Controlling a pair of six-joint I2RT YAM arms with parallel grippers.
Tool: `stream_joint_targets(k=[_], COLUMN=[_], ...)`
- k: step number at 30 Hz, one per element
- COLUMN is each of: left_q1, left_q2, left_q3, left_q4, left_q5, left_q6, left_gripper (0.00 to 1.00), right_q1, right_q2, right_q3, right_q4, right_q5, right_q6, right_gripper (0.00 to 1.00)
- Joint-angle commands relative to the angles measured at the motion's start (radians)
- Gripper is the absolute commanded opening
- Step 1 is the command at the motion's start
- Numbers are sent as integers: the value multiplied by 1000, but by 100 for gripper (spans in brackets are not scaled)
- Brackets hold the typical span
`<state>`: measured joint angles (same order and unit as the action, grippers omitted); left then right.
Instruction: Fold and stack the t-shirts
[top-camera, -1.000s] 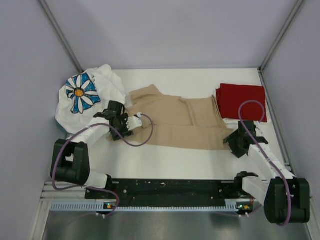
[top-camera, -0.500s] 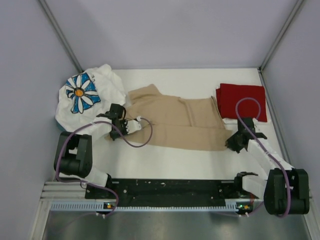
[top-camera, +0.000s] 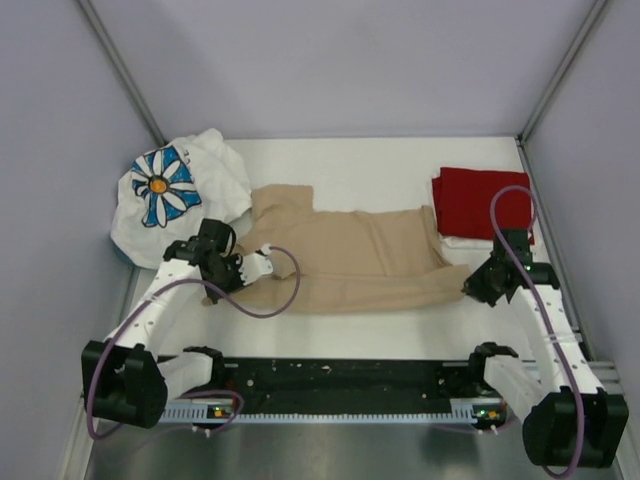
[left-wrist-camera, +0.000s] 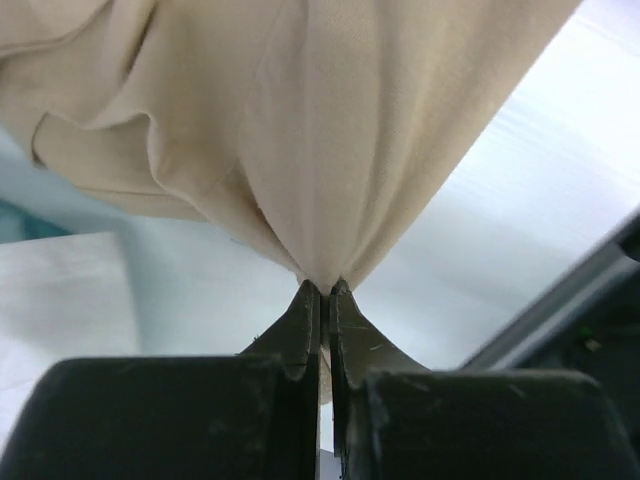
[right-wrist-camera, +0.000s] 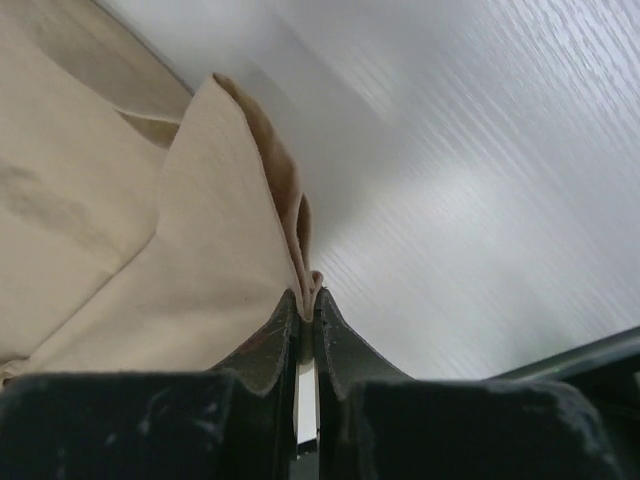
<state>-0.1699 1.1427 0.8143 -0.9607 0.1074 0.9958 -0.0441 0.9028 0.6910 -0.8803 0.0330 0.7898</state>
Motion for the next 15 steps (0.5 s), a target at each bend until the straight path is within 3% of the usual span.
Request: stream_joint_targets(k=[1,6,9,11,13,15], left_q1=[-19,-59,-94,-115,-121,-120], left_q2=[-15,-31,-23,-18,-17,-15], left_q3=[-20,-35,-32,-14,40,123], left_q4=[-209,-325,-386,-420,-450,-496], left_q5=[92,110,117,141,182,230], left_q6=[-9,17,20,17,15,7], left_gripper=[0,0,7,17,35,62], right_q1=[-16,-17,-17,-17,-17,-17], right_q2=[-27,-73,-96,-93,-79,-62], right_q3=[-25,7,41,54,67,84], right_q4=[-156,-275,-330,-347,-353,-349], right_q5=[33,152,244,307,334,361], right_q6=[52,121,143,147,157,161], right_gripper=[0,0,2,27,58,68])
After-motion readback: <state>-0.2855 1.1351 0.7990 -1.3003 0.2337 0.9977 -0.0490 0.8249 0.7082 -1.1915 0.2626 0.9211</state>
